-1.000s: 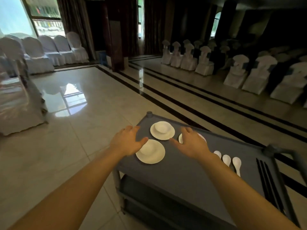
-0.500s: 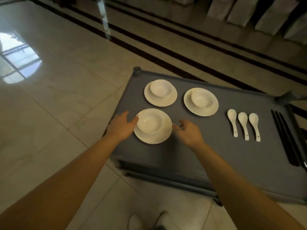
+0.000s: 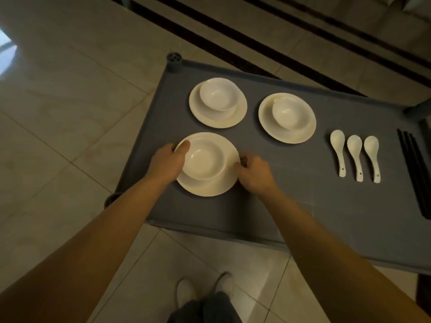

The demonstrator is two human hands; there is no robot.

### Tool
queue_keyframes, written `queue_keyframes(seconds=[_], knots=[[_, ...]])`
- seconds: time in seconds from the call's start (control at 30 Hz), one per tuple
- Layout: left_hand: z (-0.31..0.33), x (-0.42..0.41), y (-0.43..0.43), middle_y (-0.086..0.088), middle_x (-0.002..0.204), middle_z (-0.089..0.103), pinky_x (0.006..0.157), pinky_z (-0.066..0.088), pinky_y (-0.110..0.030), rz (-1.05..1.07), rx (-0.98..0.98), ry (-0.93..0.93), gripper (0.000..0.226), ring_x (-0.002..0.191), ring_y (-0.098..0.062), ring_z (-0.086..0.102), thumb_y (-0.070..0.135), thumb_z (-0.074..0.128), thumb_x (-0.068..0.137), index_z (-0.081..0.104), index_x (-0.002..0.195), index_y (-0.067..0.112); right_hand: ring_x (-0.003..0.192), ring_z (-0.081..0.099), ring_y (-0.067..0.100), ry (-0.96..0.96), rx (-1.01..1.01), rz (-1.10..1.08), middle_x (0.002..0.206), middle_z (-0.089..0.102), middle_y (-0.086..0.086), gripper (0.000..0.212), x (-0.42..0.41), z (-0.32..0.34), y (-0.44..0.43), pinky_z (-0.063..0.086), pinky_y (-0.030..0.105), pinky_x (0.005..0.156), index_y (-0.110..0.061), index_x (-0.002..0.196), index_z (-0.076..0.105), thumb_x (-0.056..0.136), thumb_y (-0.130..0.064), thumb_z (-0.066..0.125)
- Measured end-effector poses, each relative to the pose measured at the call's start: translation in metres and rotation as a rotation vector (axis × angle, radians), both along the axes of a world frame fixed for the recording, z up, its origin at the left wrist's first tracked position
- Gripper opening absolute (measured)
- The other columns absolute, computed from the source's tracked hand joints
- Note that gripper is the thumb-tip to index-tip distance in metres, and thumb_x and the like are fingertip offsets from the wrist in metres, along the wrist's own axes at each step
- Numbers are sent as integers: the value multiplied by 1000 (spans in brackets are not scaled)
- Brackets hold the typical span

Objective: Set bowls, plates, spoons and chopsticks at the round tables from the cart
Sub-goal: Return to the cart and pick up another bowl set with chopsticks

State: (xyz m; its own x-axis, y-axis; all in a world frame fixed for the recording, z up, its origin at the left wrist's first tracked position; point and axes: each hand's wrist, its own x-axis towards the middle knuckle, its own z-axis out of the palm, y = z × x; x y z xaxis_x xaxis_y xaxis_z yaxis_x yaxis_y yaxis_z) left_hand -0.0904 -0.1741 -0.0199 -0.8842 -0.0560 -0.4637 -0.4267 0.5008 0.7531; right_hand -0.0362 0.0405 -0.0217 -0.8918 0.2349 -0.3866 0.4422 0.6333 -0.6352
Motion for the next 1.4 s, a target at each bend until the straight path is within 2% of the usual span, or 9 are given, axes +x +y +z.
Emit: queue_keyframes(seconds=[0.13, 0.3, 0.37, 0.57, 0.7, 0.83, 1.0, 1.2, 1.4], knots=[[-3, 1, 3, -12, 136, 59, 98, 46, -42, 37, 47, -25, 63, 114, -29, 57, 58, 45, 95, 60, 134, 10, 88, 55, 17, 18, -24, -19, 94, 60, -3, 26, 3, 0, 2, 42, 29, 76, -11, 116, 67, 94, -10, 52], [1, 7, 17, -2, 120, 58, 76, 44, -35, 53, 147, -1, 45, 91, -13, 55, 59, 43, 96, 57, 118, 24, 79, 58, 12, 126, -43, -85, 85, 61, -12, 23, 19, 11, 16, 44, 25, 69, -15, 112, 69, 95, -15, 54], [7, 9, 28, 0, 119, 60, 85, 50, -40, 59, 238, -50, 52, 98, -16, 58, 66, 43, 90, 55, 119, 24, 74, 58, 3, 183, -46, -118, 80, 60, -19, 19, 31, 21, 29, 45, 22, 64, -20, 104, 70, 95, -16, 54], [28, 29, 88, 7, 115, 61, 98, 49, -48, -13, 458, -107, 32, 111, -20, 59, 73, 50, 77, 48, 96, 47, 89, 69, 23, 249, -117, -232, 91, 71, -2, 20, 74, 57, 75, 59, 50, 82, -16, 107, 69, 94, -17, 54], [42, 44, 139, 4, 122, 62, 94, 51, -44, -77, 566, -98, 31, 112, -19, 61, 67, 48, 89, 48, 108, 43, 80, 67, 33, 301, -82, -294, 84, 71, 12, 17, 104, 78, 118, 57, 55, 75, -7, 95, 68, 93, -15, 52], [63, 63, 197, 0, 120, 72, 97, 51, -45, -233, 658, -54, 52, 110, -20, 68, 67, 47, 87, 66, 120, 32, 80, 68, 32, 326, -57, -375, 86, 70, 14, 15, 134, 92, 164, 58, 54, 75, -17, 97, 66, 93, -13, 52], [72, 83, 264, 1, 126, 68, 102, 48, -53, -169, 625, -53, 45, 114, -24, 64, 60, 45, 96, 55, 133, 35, 80, 69, 26, 347, -80, -444, 87, 71, 6, 23, 160, 99, 223, 60, 49, 78, -23, 108, 69, 94, -13, 53], [82, 98, 330, 4, 110, 67, 97, 50, -53, -44, 550, -47, 25, 105, -24, 63, 66, 54, 78, 57, 90, 44, 73, 67, 4, 396, -135, -461, 90, 71, -8, 26, 171, 93, 287, 53, 19, 63, -20, 117, 70, 97, -16, 54], [67, 91, 365, 4, 111, 66, 92, 52, -49, 27, 506, -32, 27, 103, -23, 63, 66, 54, 79, 59, 93, 43, 74, 67, 12, 399, 21, -617, 81, 69, -4, 29, 169, 67, 344, 57, 33, 69, -25, 94, 67, 104, -42, 45]])
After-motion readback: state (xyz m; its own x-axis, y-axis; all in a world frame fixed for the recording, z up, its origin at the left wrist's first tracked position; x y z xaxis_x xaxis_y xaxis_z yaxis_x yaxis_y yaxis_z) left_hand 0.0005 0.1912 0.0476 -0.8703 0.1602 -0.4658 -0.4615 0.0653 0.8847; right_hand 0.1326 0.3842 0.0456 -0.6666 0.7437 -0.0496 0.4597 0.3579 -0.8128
